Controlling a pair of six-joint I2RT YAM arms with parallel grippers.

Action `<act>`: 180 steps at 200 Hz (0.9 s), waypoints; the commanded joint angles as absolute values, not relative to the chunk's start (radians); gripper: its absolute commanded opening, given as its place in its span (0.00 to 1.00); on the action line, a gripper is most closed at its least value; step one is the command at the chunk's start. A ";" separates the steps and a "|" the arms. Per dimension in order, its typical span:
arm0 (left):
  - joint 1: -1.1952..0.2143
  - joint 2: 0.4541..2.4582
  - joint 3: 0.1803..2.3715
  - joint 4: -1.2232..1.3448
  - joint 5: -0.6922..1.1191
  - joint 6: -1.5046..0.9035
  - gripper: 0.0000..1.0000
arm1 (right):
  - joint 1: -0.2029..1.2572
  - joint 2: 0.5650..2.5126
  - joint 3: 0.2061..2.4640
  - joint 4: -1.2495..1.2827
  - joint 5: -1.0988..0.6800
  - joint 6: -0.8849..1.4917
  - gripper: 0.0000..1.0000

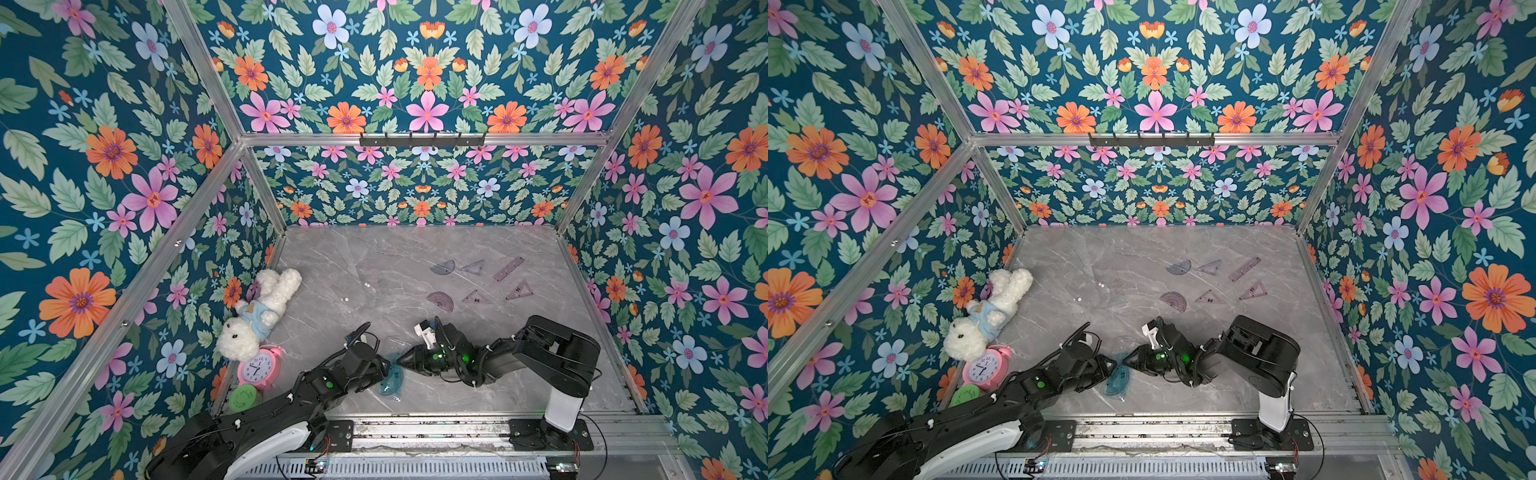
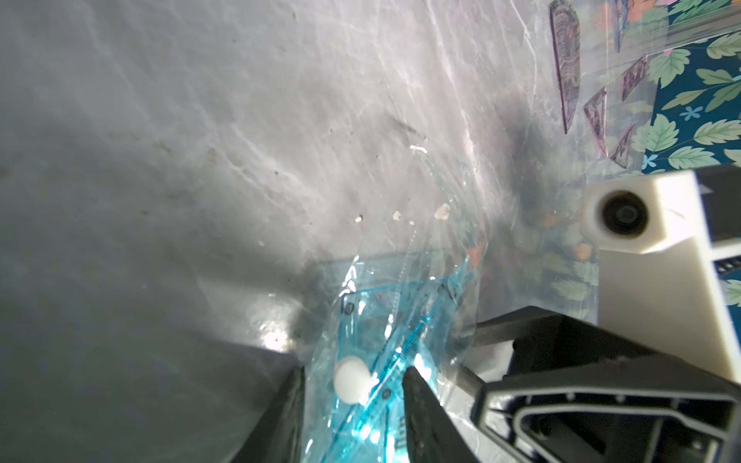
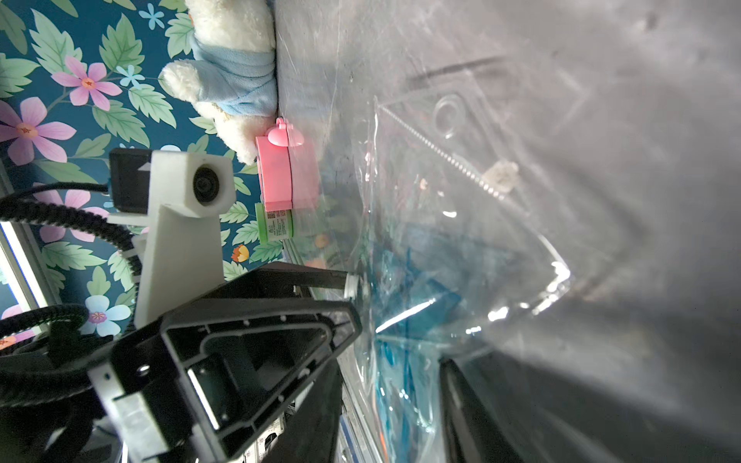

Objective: Open the ruler set and take out the ruler
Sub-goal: Pick up the ruler set bag from the center of the board.

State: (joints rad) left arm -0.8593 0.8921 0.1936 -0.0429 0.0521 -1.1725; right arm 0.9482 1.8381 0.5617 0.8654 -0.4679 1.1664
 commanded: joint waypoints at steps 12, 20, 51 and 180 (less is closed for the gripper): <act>-0.861 0.892 0.183 -0.067 0.046 -1.189 0.43 | 0.949 1.841 0.560 0.954 -0.485 1.162 0.38; -0.861 0.885 0.178 -0.067 0.045 -1.193 0.42 | 0.948 1.838 0.555 0.976 -0.485 1.161 0.37; -0.861 0.865 0.161 -0.063 0.044 -1.206 0.42 | 0.950 1.831 0.541 1.059 -0.491 1.155 0.38; -0.861 0.865 0.126 -0.008 0.041 -1.224 0.42 | 0.951 1.930 0.518 1.421 -0.537 1.212 0.54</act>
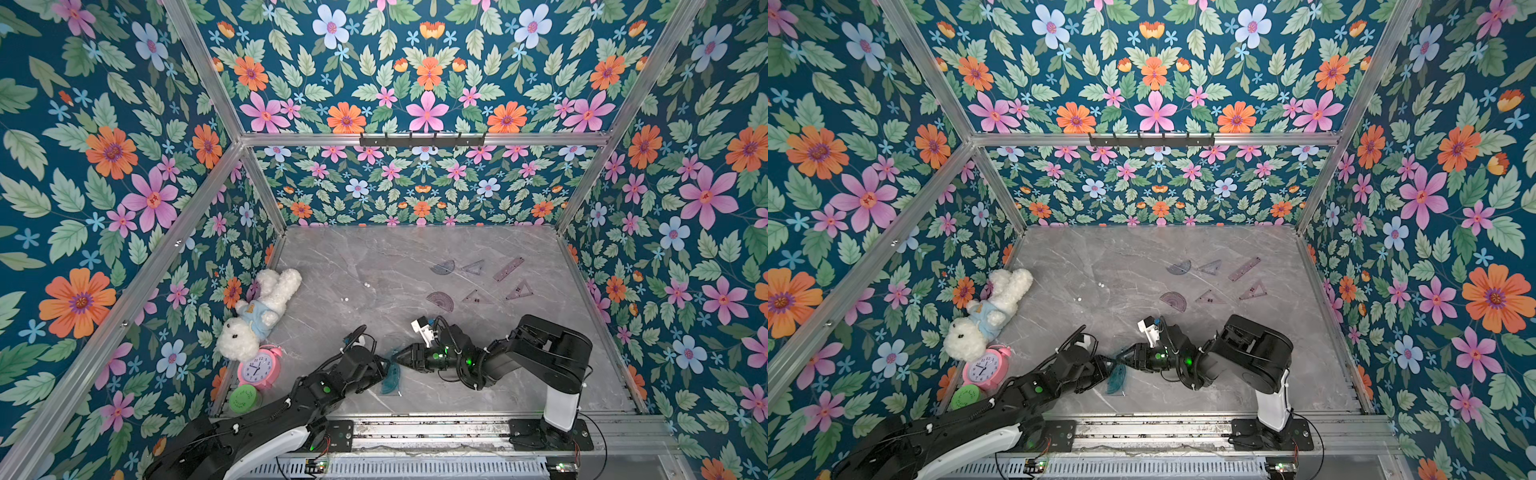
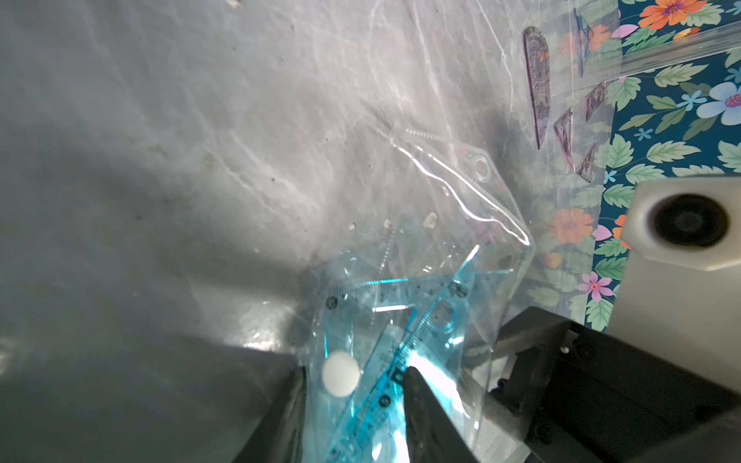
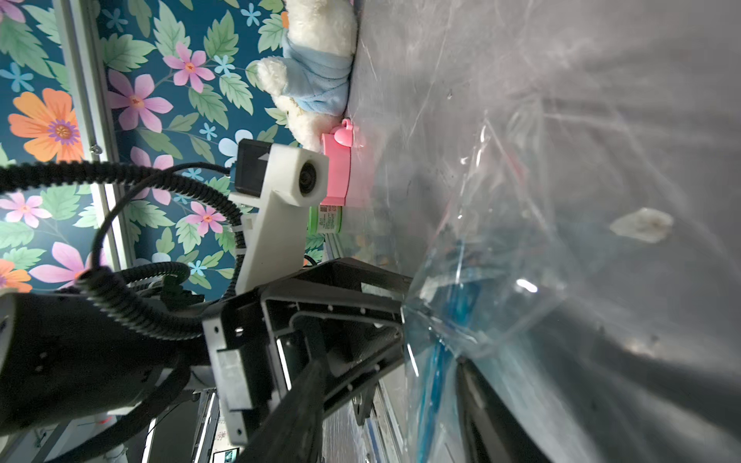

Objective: Open the ruler set and take out the ruler
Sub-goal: Pick up the ruler set bag from the center of the board.

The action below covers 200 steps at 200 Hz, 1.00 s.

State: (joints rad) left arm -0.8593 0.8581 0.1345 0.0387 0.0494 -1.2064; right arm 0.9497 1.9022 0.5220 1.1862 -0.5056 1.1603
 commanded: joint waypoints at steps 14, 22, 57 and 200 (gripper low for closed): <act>-0.861 0.868 0.124 0.000 0.039 -1.224 0.42 | 0.952 1.939 0.528 1.406 -0.545 1.211 0.54; -0.861 0.867 0.123 0.003 0.039 -1.225 0.42 | 0.952 1.939 0.531 1.388 -0.544 1.208 0.54; -0.861 0.857 0.127 0.012 0.022 -1.228 0.41 | 0.963 1.859 0.562 1.078 -0.493 1.138 0.53; -0.863 0.960 0.148 0.147 0.023 -1.200 0.39 | 1.026 1.766 0.527 0.819 -0.314 1.197 0.57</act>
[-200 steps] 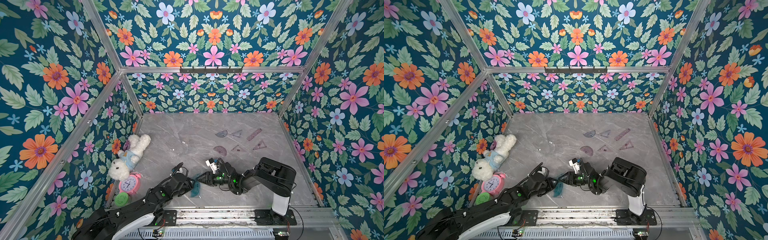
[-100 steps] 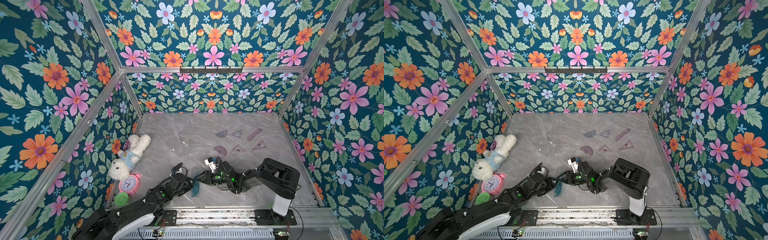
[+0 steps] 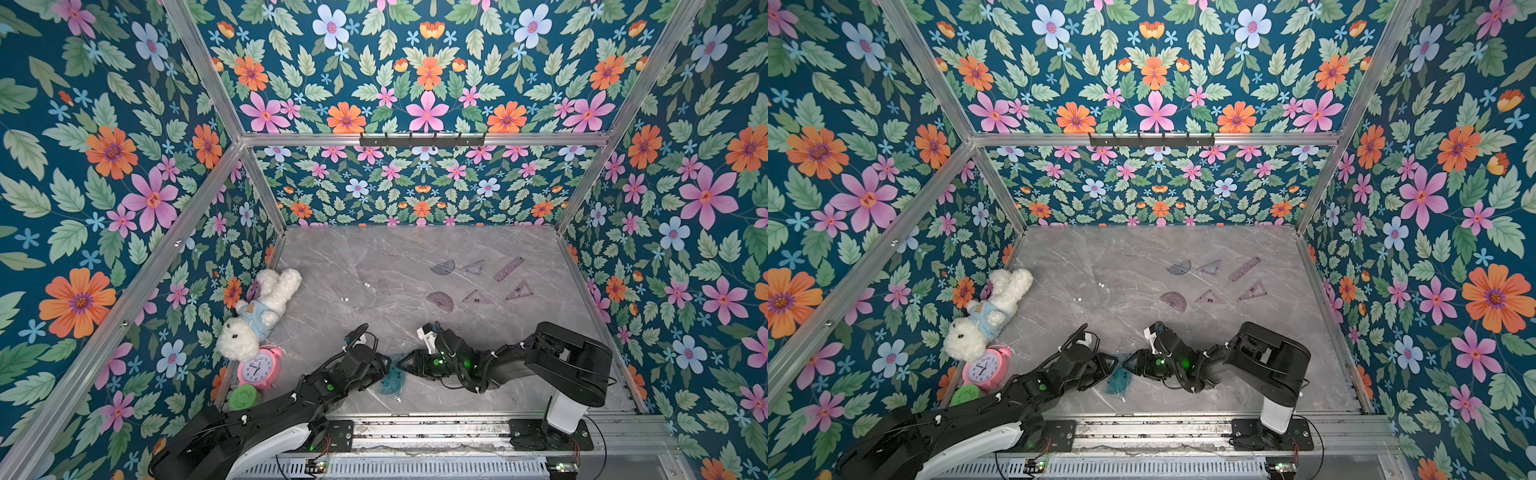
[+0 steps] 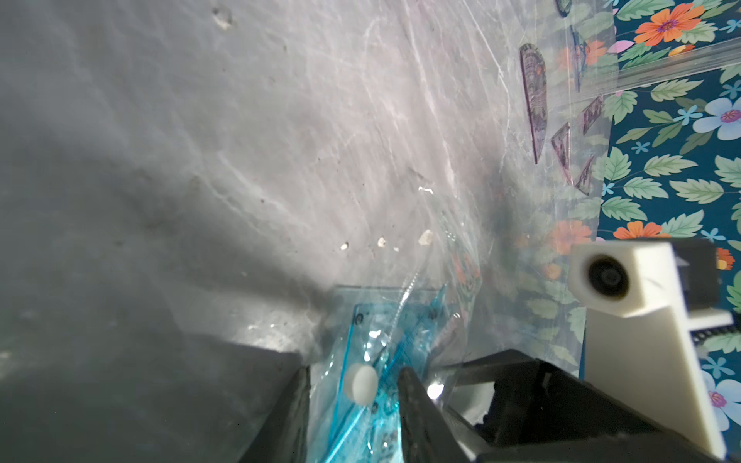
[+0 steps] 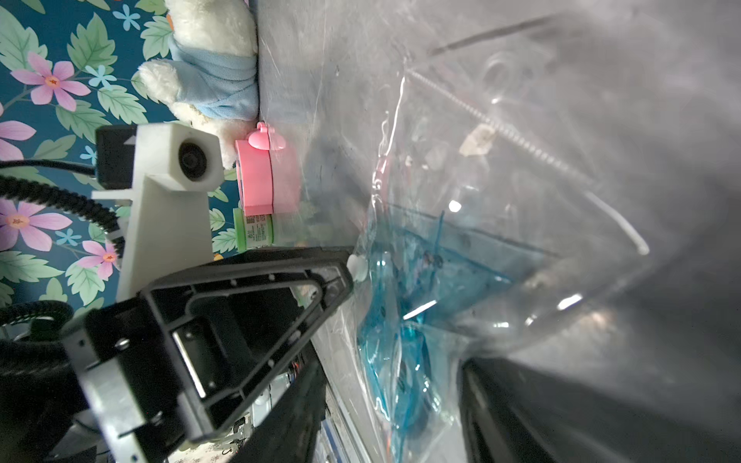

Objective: Open the ruler set and take out the ruler
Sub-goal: Pick up the ruler set bag from the center of the board.

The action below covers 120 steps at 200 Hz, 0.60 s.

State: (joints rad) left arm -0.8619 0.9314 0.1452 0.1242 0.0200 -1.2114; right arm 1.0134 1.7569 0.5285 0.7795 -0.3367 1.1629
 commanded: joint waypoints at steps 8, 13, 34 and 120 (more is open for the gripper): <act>-0.864 0.974 0.148 0.160 0.027 -1.196 0.39 | 1.028 1.782 0.528 0.852 -0.321 1.204 0.57; -0.864 0.983 0.149 0.167 0.031 -1.196 0.39 | 1.031 1.794 0.526 0.877 -0.325 1.210 0.57; -0.864 1.011 0.149 0.191 0.043 -1.189 0.39 | 1.033 1.858 0.519 1.005 -0.344 1.237 0.56; -0.865 0.955 0.144 0.148 0.017 -1.189 0.39 | 1.034 1.860 0.502 1.061 -0.315 1.228 0.37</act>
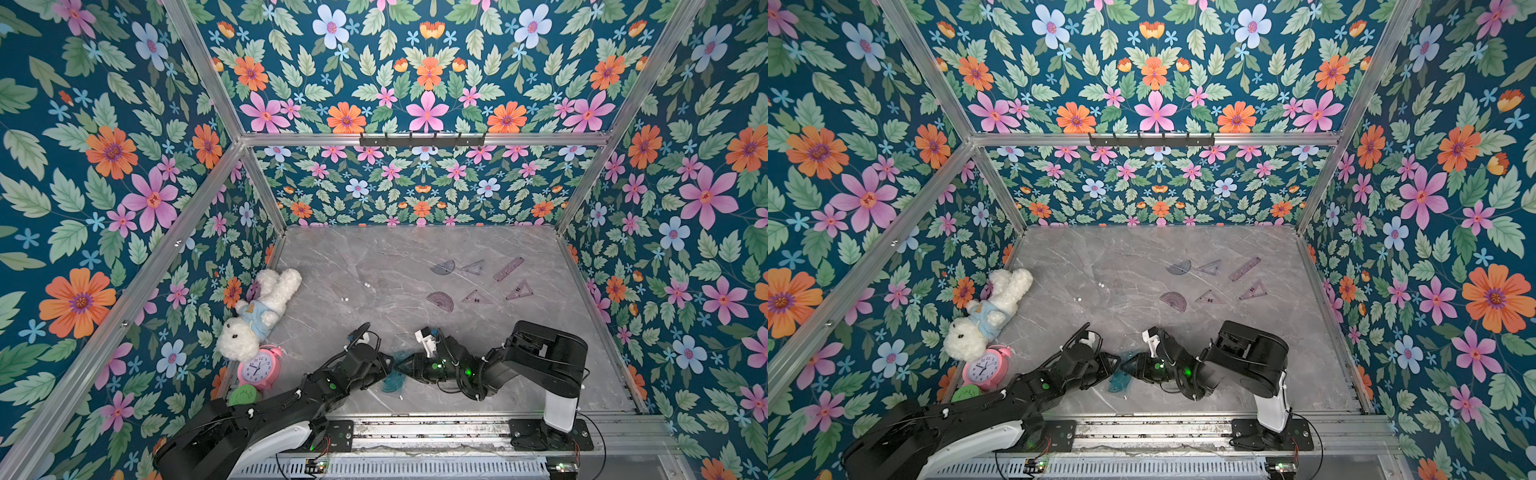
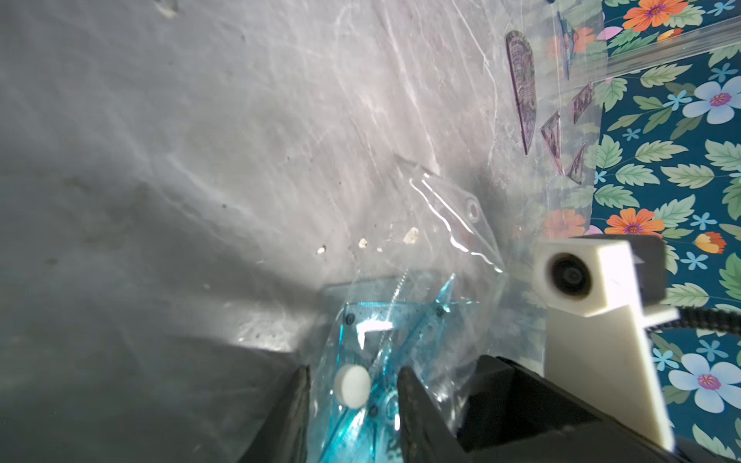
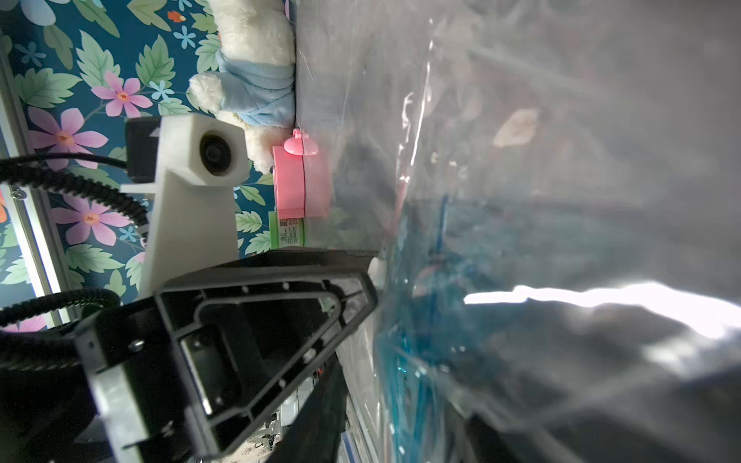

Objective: Open the ruler set and take out the ruler
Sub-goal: Pick up the ruler set bag from the center of the board.

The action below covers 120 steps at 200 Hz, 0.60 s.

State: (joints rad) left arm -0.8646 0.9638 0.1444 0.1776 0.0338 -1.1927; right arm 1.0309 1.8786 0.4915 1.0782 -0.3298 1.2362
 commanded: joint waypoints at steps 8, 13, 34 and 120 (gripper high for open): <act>-0.866 0.950 0.146 0.143 0.013 -1.192 0.40 | 1.033 1.857 0.503 1.055 -0.315 1.226 0.34; -0.865 0.948 0.147 0.140 0.012 -1.193 0.40 | 1.033 1.857 0.504 1.052 -0.315 1.224 0.33; -0.865 0.932 0.150 0.131 -0.001 -1.199 0.41 | 1.034 1.856 0.503 1.049 -0.311 1.226 0.25; -0.865 0.836 0.146 0.093 -0.049 -1.217 0.45 | 1.034 1.828 0.519 0.976 -0.304 1.204 0.07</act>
State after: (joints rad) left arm -0.8650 0.8543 0.1436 0.1108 -0.0204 -1.2060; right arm 1.0313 1.8439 0.5137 0.9909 -0.3107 1.2179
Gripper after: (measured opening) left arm 0.427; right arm 0.078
